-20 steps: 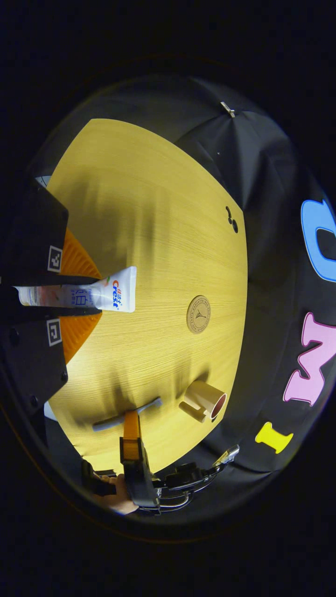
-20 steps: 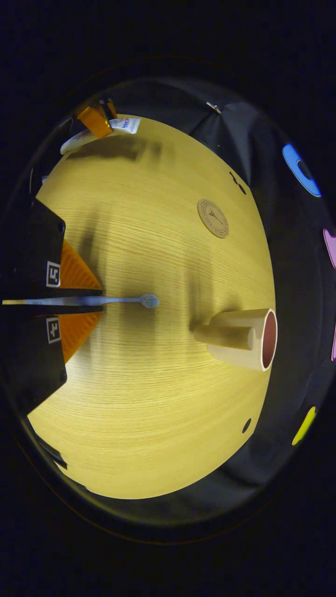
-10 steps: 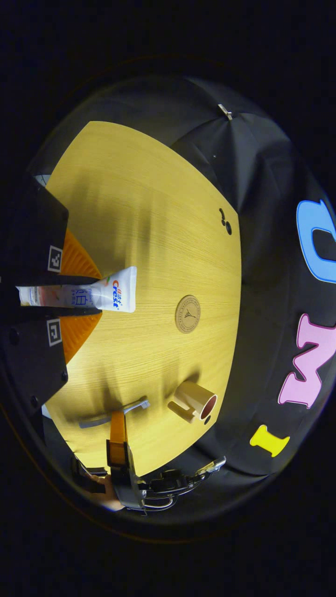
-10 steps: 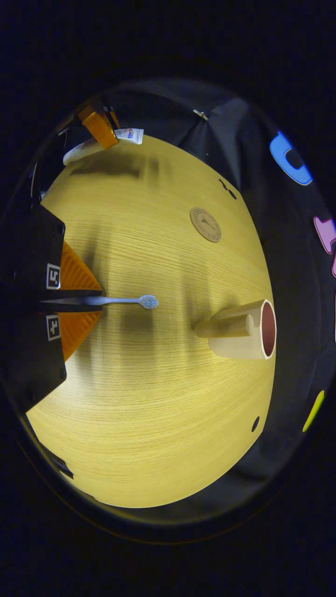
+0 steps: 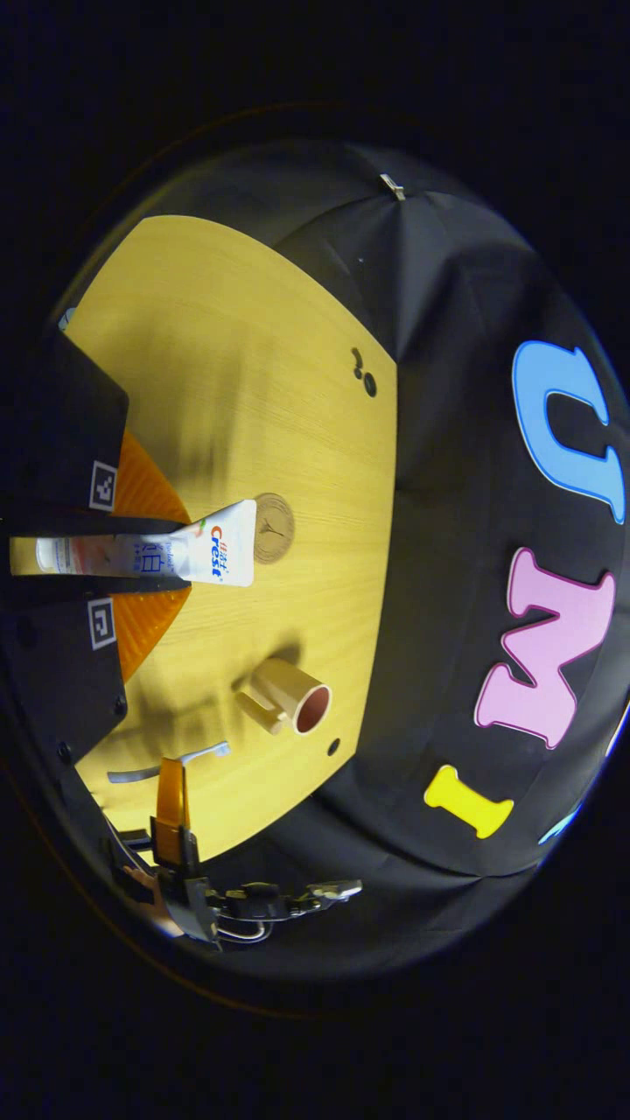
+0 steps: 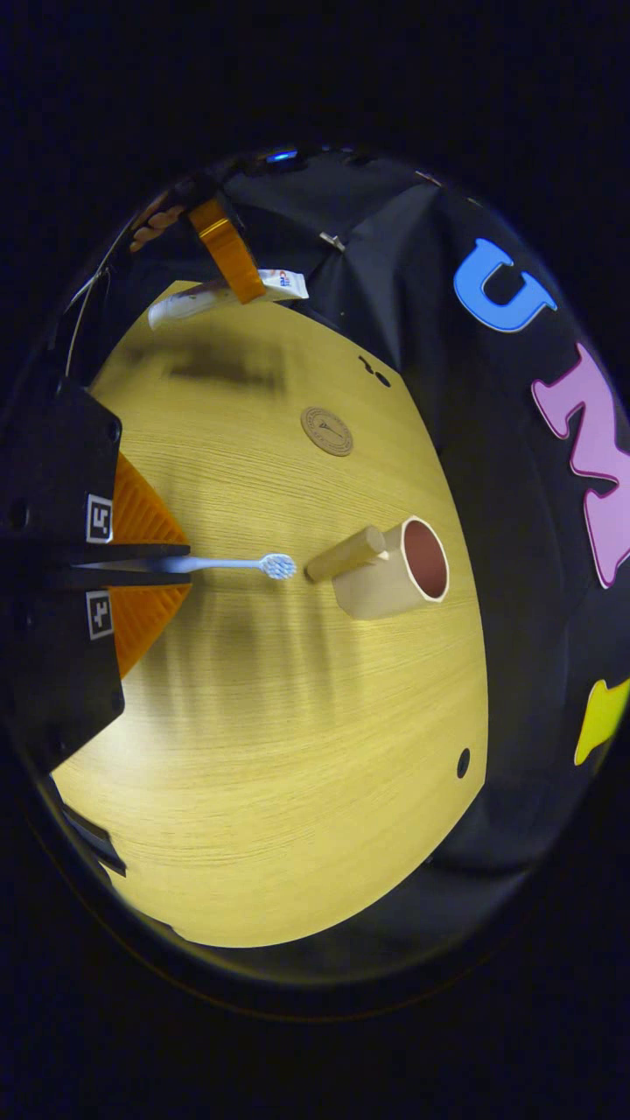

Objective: Put the toothbrush and toothpaste on the desktop into the cup, then pick up the cup and place it on the coaster on the desktop.

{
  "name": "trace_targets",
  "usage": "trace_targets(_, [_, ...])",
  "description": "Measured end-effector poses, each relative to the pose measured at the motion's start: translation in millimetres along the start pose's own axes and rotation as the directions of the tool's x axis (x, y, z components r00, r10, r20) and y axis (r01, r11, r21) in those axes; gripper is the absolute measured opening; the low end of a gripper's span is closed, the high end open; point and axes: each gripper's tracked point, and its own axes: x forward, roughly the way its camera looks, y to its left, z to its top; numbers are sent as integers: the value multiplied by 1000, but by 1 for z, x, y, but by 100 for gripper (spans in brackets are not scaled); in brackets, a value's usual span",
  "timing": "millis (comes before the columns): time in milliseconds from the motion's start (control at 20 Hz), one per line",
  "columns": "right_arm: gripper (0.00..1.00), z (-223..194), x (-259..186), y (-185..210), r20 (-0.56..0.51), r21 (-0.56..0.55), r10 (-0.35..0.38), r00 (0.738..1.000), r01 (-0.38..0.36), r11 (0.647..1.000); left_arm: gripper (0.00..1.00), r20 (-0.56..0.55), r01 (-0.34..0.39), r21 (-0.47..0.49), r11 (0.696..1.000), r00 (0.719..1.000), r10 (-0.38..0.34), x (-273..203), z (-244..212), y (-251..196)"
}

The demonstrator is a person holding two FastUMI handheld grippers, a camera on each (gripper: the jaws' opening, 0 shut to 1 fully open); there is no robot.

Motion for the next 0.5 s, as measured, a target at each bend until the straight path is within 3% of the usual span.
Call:
trace_targets(250, [5, 26, -21, -31, 30, 11, 21, 999, -21, 1000, 22, 124, 58, 25, 998, 990, -61, 24, 65, -44])
trace_targets(450, [5, 54, -40, -54, 83, 50, 40, 996, -44, 998, 22, 247, 145, 24, 989, 958, -146, 47, 124, -92])
trace_targets(500, [5, 60, -42, -59, 96, 49, 40, 995, -44, 998, 17, 270, 164, 22, 986, 949, -164, 53, 136, -104])
